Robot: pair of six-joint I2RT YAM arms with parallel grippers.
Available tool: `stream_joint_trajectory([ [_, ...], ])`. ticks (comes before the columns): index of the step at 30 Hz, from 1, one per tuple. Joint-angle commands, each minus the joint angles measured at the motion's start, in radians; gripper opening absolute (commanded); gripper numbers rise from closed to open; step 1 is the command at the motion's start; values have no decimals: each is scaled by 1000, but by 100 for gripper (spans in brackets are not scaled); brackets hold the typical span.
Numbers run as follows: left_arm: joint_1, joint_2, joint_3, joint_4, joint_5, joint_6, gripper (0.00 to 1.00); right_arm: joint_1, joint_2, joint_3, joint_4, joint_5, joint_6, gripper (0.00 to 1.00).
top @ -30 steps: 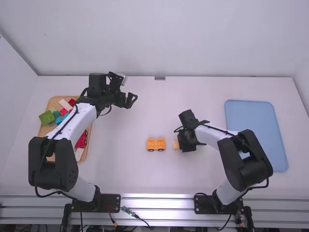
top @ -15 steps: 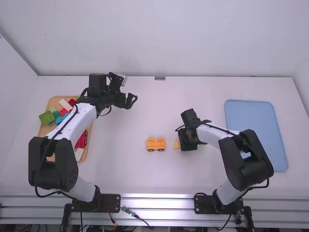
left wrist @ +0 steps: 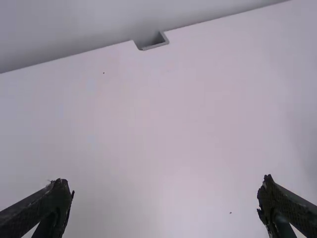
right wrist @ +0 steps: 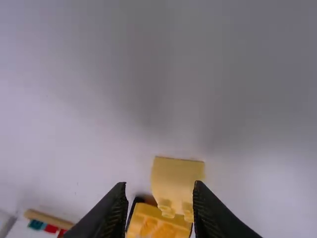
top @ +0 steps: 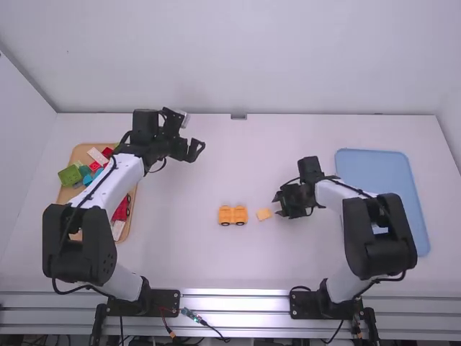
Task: Assemble lego blocks to make yellow taxi
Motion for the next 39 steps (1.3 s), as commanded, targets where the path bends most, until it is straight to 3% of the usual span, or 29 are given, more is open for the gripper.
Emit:
stream_joint_trajectory([
  [1,-1,-28,10,-1,4,-3,99,-36,-31,-10,-7,-136,-175,40],
  [3,-1,-28,10,-3,3,-3,99,-58,-35,-10,0,-183,-275,43],
  [6,-1,-28,10,-18,5,26,99,-107,-39,-10,61,-347,-623,50],
  [10,-1,-28,9,-53,105,151,99,-153,-56,11,98,-493,-921,50],
  [14,-1,-28,6,-115,243,328,99,-177,-105,76,-5,-498,-1242,54],
  [16,-1,-28,-3,-158,345,464,99,-175,-159,121,-140,-504,-1555,53],
  [20,-1,-28,-28,-241,496,700,99,-137,-243,149,-304,-486,-1943,51],
  [23,-1,-28,-66,-340,608,949,99,-76,-312,146,-430,-376,-2304,54],
  [24,0,-28,-80,-360,635,1009,99,-59,-323,143,-438,-333,-2370,99],
  [25,-1,-28,-101,-375,665,1065,99,-38,-333,137,-422,-272,-2433,99],
  [29,-1,-28,-185,-352,754,1178,99,21,-340,134,-369,-47,-2514,99],
  [31,-1,-28,-253,-254,791,1183,99,50,-340,134,-357,38,-2510,99],
  [35,-1,-28,-365,35,790,1065,99,104,-339,134,-332,83,-2460,99],
  [39,-1,-28,-455,192,787,887,99,156,-335,134,-319,80,-2506,99],
])
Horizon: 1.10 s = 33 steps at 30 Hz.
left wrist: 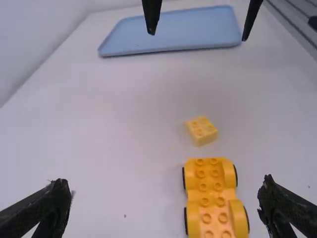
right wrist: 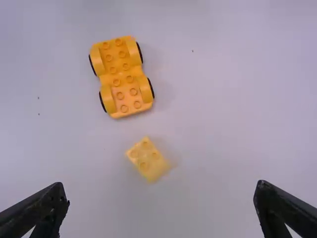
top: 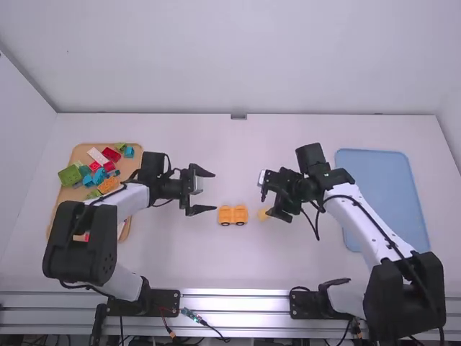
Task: Assemble lego blocks to make yellow taxi
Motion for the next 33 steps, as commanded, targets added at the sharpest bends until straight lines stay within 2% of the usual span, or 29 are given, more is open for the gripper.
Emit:
stream_joint_trajectory([
  [1,-2,-28,-64,43,42,-95,99,35,7,-4,-6,31,-110,99],
  [5,-25,-18,-115,121,42,-101,99,39,59,-16,25,-27,-312,99],
  [9,-54,16,-137,146,35,-65,99,-23,152,-43,94,-141,-421,99],
  [15,-52,72,-129,158,39,-51,99,-100,288,-61,91,-312,-606,99],
  [22,-82,193,-74,160,36,-44,99,-128,383,-63,105,-336,-615,99],
  [25,-94,249,-41,159,46,-43,99,-127,406,-63,168,-333,-593,99],
  [29,-123,300,-24,193,6,-44,99,-140,439,-63,270,-346,-449,99],
  [33,-143,311,-40,220,-32,-49,99,-140,502,-63,290,-394,-484,99],
])
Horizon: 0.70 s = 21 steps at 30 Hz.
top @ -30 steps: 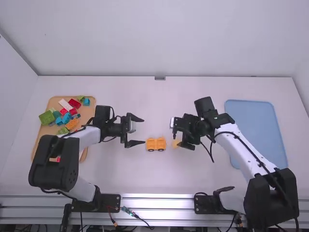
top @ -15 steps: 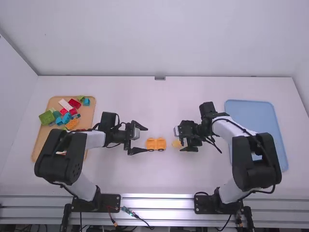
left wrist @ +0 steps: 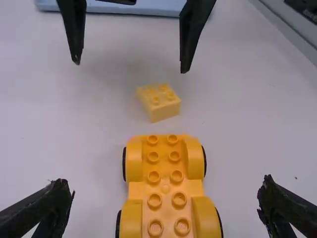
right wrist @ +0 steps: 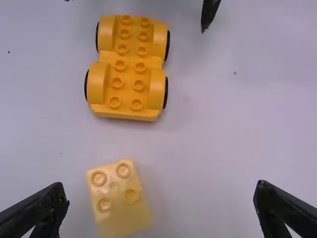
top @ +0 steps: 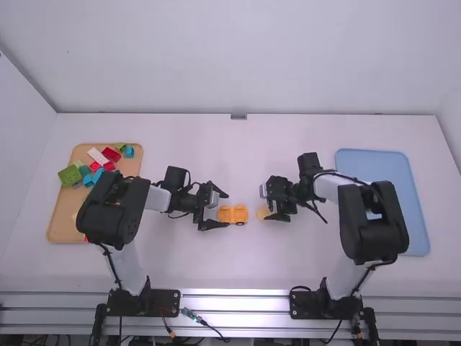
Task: Assemble lego blocks to make yellow taxi
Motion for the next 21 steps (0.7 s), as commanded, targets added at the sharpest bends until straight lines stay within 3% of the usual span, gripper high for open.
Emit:
stream_joint_trajectory([
  [1,-17,11,-12,17,-7,2,99,-2,58,-6,-9,-54,-3,99],
  [5,-18,11,-35,113,-11,-94,99,-2,114,-6,14,-70,-11,99],
  [10,-19,11,-63,204,-11,-172,99,-2,170,-6,56,-70,-14,87],
  [13,-15,11,-73,228,-11,-175,99,-2,189,-6,66,-70,-18,77],
  [16,-19,11,-77,231,-11,-174,99,-2,192,-5,63,-70,-23,53],
  [21,-12,11,-77,233,-12,-175,99,-2,192,-5,60,-70,-22,48],
])
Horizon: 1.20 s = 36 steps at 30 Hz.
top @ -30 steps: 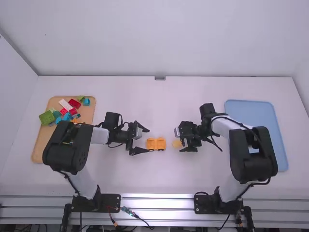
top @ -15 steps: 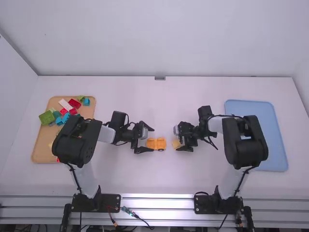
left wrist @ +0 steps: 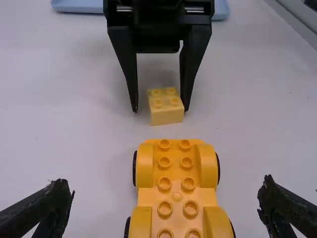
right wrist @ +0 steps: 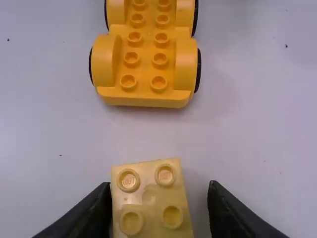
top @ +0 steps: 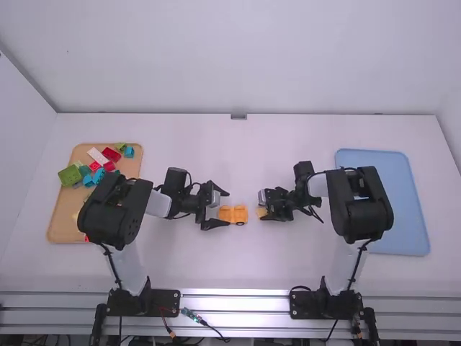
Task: Assemble lego blocks to make yellow taxi
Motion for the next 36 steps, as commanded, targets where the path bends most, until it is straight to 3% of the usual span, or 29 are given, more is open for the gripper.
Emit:
stream_joint_trajectory([
  [1,-1,10,-11,-1,11,-6,99,0,20,-4,-10,-9,-5,48],
  [2,-6,10,-11,-4,6,-6,99,0,20,-4,-13,-10,-5,48],
  [4,-7,10,-11,-6,0,-6,99,0,20,-3,-21,-10,-5,63],
  [7,-7,10,-11,-8,-8,-6,99,-2,19,-3,-25,-10,-5,65],
  [20,-10,10,-11,-11,-8,-6,99,-21,19,44,-103,-17,-6,47],
  [24,-9,10,-11,-16,-9,-6,99,-23,19,42,-99,-36,-7,49],
  [27,-10,10,-11,-16,-14,-6,99,-15,19,42,-106,-37,-24,43],
  [33,-9,10,-11,-20,-14,-6,99,-7,19,42,-106,-32,-21,41],
  [36,-10,10,-11,-21,-15,-6,99,-13,19,42,-106,-32,-21,33],
])
